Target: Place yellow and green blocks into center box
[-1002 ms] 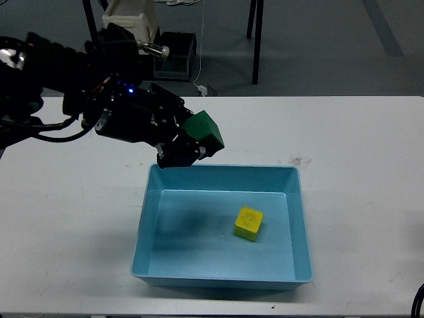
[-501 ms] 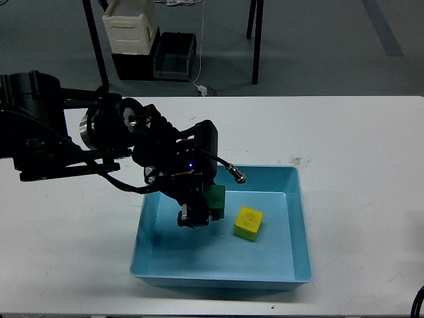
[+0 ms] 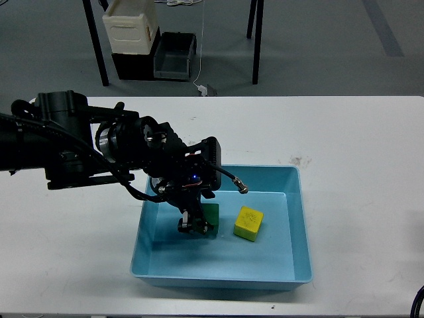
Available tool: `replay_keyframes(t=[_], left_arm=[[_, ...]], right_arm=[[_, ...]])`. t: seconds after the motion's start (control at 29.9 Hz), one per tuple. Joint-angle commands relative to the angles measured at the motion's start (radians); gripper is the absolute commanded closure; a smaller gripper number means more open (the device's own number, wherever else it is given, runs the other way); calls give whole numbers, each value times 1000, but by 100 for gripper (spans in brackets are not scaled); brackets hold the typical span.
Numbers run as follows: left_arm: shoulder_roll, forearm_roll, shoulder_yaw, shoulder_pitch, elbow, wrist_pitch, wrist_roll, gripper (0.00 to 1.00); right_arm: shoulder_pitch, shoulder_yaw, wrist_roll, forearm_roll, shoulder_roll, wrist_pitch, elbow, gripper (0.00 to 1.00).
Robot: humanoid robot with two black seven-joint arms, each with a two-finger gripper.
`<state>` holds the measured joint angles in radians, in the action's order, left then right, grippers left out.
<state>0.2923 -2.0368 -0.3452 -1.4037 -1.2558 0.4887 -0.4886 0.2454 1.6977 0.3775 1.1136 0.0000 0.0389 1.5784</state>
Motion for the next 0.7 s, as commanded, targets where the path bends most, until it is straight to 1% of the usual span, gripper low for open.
replay_keyframes(t=[0.0, 0.1, 0.17, 0.27, 0.4, 0.47, 0.53, 0.67], left_arm=[[1, 36, 18, 28, 7, 0, 0, 0], [13, 85, 54, 51, 12, 0, 0, 0], [21, 145, 113, 55, 10, 0, 0, 0], [76, 317, 240, 74, 6, 0, 0, 0], [133, 613, 425, 147, 3, 0, 0, 0], [152, 726, 494, 186, 3, 0, 0, 0], [177, 846, 576, 245, 10, 0, 0, 0], [186, 1096, 803, 460, 10, 0, 0, 0]], right_arm=[[0, -3, 1, -1, 0, -2, 8, 1], [0, -3, 1, -3, 0, -2, 8, 1], [0, -1, 1, -3, 0, -2, 12, 0], [-3, -4, 1, -3, 0, -4, 14, 0], [-15, -26, 1, -5, 0, -8, 29, 0], [-23, -33, 1, -5, 0, -8, 37, 0], [-31, -36, 1, -6, 0, -13, 43, 0], [-67, -39, -6, -14, 0, -37, 60, 0]])
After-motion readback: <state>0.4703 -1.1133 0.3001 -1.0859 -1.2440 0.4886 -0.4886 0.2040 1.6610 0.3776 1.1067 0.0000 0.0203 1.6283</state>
